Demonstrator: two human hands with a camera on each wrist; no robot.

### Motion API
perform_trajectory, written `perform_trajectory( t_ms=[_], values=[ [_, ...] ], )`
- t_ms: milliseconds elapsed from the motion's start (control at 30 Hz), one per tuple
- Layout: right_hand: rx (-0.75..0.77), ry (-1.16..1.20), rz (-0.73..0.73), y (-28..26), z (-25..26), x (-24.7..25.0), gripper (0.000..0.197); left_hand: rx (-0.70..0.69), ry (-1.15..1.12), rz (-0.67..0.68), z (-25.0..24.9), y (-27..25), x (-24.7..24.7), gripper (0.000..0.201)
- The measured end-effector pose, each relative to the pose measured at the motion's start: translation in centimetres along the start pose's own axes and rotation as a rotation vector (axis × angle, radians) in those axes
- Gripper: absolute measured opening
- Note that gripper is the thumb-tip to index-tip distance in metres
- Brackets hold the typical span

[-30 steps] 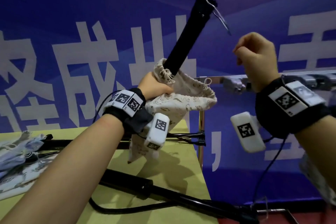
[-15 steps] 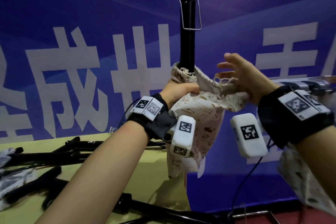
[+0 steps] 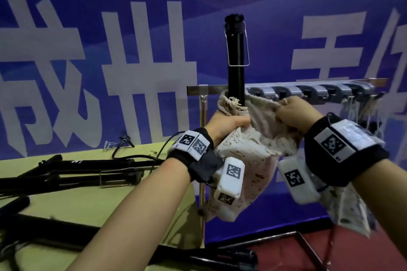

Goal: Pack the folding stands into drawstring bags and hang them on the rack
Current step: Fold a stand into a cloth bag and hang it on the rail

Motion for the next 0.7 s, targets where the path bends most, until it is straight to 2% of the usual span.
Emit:
perform_trajectory(
  t_ms=[133, 300, 467, 567, 600, 700],
  values=[
    [-0.11, 0.3, -0.124, 0.5, -1.1, 0.0, 0.029, 0.001, 0.068, 0.052, 1.1, 0.9, -0.4, 0.015],
    [-0.162, 0.46, -0.092, 0.3, -1.7, -2.4, 0.029, 0.064, 0.137, 0.13, 4.7, 1.5, -0.9, 0.018],
    [-0.113, 0.517, -0.059, -0.3, -1.0, -4.9, 0.028, 0.129, 0.104, 0.165, 7.3, 1.7, -1.5, 0.024],
    [-0.036, 0.468, 0.043, -0.4, -0.3, -6.5, 0.014, 0.177, 0.136, 0.205, 8.4, 1.6, -1.6, 0.053],
    [-0.028, 0.424, 0.07, -0.5, -0.3, -7.1, 0.013, 0.183, 0.154, 0.217, 8.8, 1.7, -1.6, 0.054],
    [-0.054, 0.358, 0.029, -0.6, -1.2, -8.6, 0.017, 0.157, 0.181, 0.195, 10.2, 1.7, -1.4, 0.036]
  ],
)
Point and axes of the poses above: each hand's wrist, its own y-axis towards the middle knuckle, its own x-axis out of the back of the hand, z = x × y, the point moved 1 cm from there along y, towards the middle knuckle, and after that the axes turned 12 degrees about x, right-handed, at the moved point
